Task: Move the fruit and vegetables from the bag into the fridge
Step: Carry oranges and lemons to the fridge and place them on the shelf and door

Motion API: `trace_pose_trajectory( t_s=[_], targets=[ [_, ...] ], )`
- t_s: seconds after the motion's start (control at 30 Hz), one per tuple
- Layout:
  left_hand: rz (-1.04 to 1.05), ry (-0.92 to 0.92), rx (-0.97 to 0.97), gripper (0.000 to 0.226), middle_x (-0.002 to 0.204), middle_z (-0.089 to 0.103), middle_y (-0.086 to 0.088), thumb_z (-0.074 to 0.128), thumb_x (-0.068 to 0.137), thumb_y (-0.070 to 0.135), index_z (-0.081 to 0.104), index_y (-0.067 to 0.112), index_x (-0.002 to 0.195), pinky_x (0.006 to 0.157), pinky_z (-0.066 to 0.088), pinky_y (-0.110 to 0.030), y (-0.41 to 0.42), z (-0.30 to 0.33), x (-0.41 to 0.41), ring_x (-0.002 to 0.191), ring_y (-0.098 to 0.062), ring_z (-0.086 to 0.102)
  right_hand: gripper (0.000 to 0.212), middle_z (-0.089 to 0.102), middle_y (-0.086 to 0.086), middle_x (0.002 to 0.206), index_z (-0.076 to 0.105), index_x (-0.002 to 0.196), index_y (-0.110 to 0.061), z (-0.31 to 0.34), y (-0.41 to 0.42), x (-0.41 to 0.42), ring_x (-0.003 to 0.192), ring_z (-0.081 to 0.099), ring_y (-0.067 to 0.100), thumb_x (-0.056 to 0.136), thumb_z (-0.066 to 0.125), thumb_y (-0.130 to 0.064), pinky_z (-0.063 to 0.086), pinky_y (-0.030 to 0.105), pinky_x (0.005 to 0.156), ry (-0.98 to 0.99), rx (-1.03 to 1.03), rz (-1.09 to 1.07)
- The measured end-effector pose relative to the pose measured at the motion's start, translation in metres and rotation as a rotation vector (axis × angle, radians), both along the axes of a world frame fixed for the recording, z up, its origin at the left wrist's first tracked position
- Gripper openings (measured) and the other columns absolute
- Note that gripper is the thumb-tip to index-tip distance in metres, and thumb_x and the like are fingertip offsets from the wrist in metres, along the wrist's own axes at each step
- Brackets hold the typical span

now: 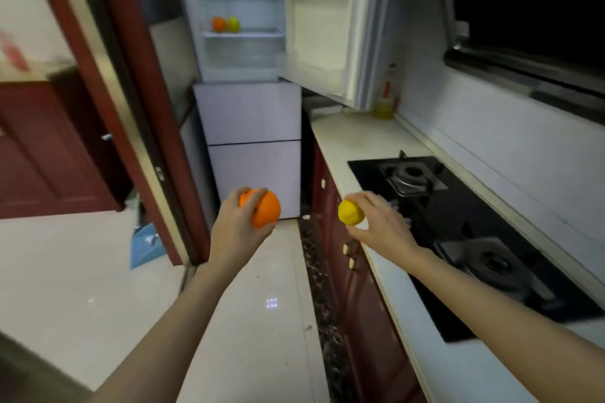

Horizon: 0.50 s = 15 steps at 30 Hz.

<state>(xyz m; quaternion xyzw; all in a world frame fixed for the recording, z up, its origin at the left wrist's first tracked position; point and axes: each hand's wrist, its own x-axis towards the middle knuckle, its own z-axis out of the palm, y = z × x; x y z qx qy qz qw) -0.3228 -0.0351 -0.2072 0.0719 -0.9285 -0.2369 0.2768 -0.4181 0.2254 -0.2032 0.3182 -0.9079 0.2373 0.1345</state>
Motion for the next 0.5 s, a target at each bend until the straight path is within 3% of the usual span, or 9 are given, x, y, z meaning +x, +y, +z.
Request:
trace_pose_trajectory(
  t_s=[0.23, 0.5],
  targets=[
    [0.113, 0.052, -0.113, 0.067, 0.132, 0.043, -0.007, 0.076, 0.071, 0.032, 0.047, 0.026, 0.131, 0.083, 0.047, -0.04, -0.089, 0.037, -0.082, 0.112, -0.032, 0.049, 0.052, 0.051, -0.004, 0.124, 0.05, 0.126, -0.022, 0.044, -0.11, -0.119, 0.112, 0.048, 0.017, 0.077, 0.069, -0.025, 0.05, 0.036, 0.077, 0.113, -0.05, 0.122],
    [0.172, 0.025, -0.14, 0.073, 0.136, 0.039, -0.003, 0.076, 0.072, 0.036, 0.042, 0.028, 0.135, 0.086, 0.046, -0.038, -0.162, 0.068, -0.2, 0.116, -0.028, 0.045, 0.05, 0.053, -0.002, 0.122, 0.053, 0.123, -0.019, 0.067, -0.199, -0.261, 0.11, 0.05, 0.019, 0.076, 0.07, -0.018, 0.041, 0.026, 0.075, 0.132, -0.128, 0.201]
  ],
)
